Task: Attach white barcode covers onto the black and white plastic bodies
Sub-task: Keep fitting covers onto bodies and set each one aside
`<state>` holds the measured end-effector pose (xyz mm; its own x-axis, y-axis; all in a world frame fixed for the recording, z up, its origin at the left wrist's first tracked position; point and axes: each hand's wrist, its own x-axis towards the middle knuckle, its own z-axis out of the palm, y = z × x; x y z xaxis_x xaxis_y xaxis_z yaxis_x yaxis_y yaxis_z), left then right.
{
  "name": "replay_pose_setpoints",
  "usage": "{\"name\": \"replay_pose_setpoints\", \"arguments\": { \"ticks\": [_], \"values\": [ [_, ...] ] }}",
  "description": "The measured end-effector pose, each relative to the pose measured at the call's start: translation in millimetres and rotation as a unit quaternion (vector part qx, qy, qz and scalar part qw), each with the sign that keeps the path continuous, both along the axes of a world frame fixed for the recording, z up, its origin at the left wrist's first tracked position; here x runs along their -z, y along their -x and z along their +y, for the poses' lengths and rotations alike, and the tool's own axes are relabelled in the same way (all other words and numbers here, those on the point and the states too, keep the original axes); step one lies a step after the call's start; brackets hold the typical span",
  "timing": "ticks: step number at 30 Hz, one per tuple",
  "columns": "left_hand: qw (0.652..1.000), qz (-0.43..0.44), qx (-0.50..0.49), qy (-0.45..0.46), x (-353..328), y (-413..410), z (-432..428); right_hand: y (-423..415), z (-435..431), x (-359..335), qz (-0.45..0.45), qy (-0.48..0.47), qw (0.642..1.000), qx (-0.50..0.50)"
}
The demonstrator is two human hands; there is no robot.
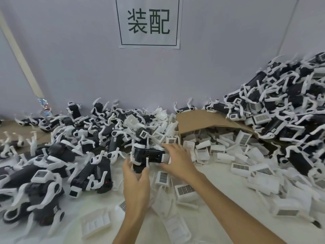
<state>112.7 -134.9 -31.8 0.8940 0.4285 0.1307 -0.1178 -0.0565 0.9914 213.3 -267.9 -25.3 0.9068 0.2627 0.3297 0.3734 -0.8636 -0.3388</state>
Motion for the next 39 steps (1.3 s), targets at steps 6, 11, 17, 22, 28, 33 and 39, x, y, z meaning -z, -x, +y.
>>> {"name": "replay_pose_setpoints", "arguments": {
  "ticks": [6, 11, 17, 22, 28, 33, 39],
  "values": [
    [1.0, -0.006, -0.013, 0.0, 2.8, -3.3, 1.7, -0.2, -1.4, -16.4, -0.071, -0.028, 0.997, -0.015],
    [1.0, -0.019, -0.017, -0.003, 3.9, -3.8, 3.4, 20.9, 3.1, -38.1, -0.094, -0.105, 0.984, -0.106],
    [0.996, -0.086, -0.029, 0.014, -8.8, 3.5, -1.5, 45.0, -4.6, -71.5, -0.153, -0.304, 0.934, -0.109],
    [0.965, -0.204, -0.075, -0.145, -19.3, 18.7, -5.6, 64.5, -21.1, -86.5, -0.099, -0.359, 0.918, -0.133],
    [0.957, -0.264, -0.059, -0.103, -22.0, 19.5, -10.4, 82.0, -38.5, -105.0, -0.112, -0.36, 0.916, -0.134],
    [0.96, -0.267, -0.008, -0.077, -22.9, 19.3, -7.1, 95.9, -48.3, -101.6, -0.083, -0.352, 0.92, -0.152],
    [0.942, -0.069, 0.322, 0.063, -28.3, 30.8, -27.4, 107.4, -46.1, -87.0, -0.054, -0.331, 0.926, -0.172]
  ]
}}
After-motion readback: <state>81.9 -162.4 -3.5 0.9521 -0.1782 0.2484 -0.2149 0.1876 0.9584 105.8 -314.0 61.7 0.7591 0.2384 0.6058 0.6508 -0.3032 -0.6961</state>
